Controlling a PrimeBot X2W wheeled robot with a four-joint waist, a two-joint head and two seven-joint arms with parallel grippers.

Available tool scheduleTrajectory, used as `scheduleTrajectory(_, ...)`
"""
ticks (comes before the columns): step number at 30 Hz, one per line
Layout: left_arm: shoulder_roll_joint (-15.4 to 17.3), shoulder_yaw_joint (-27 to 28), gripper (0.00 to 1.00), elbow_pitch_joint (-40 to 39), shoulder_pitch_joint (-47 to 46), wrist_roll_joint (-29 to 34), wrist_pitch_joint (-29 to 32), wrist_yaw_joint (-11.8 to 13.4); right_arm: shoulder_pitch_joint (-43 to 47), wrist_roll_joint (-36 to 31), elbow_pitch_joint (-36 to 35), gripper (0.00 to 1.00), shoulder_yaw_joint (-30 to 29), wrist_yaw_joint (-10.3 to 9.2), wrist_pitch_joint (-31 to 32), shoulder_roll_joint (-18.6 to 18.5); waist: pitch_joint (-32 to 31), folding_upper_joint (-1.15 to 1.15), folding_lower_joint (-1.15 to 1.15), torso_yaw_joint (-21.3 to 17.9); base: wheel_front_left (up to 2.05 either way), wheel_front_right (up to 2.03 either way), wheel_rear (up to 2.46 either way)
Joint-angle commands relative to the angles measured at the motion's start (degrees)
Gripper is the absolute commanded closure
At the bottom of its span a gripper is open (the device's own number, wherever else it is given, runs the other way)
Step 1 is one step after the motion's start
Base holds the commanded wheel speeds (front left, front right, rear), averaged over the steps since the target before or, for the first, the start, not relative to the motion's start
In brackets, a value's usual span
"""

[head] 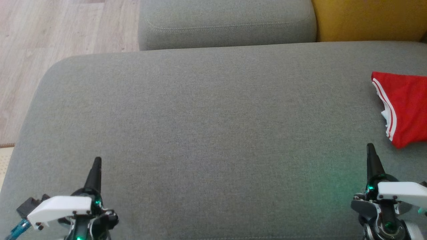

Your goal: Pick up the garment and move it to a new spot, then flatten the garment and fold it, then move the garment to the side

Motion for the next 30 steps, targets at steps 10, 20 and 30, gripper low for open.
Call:
scheduleTrajectory(10,0.72,3.49,1.00,-2.24,-4.55,-6.70,1.93,-1.89,-3.00,7.46,-2.88,1.00,0.02,-0.05,1.80,-0.28,0.05,0.00,0.00,0.07,0.00,0.00,0.00)
scheduleTrajectory(20,0.64,4.75,1.00,-2.34,-5.31,-11.28,3.28,-2.87,-3.14,12.57,-3.38,1.00,-0.60,-0.05,2.85,-0.29,0.09,0.00,0.00,0.12,0.00,0.00,0.00)
scheduleTrajectory(30,0.51,4.93,1.00,-2.33,-5.32,-11.13,3.43,-2.87,-3.14,12.57,-3.37,1.00,-0.60,-0.05,2.85,-0.29,0.09,0.00,0.00,0.12,0.00,0.00,0.00)
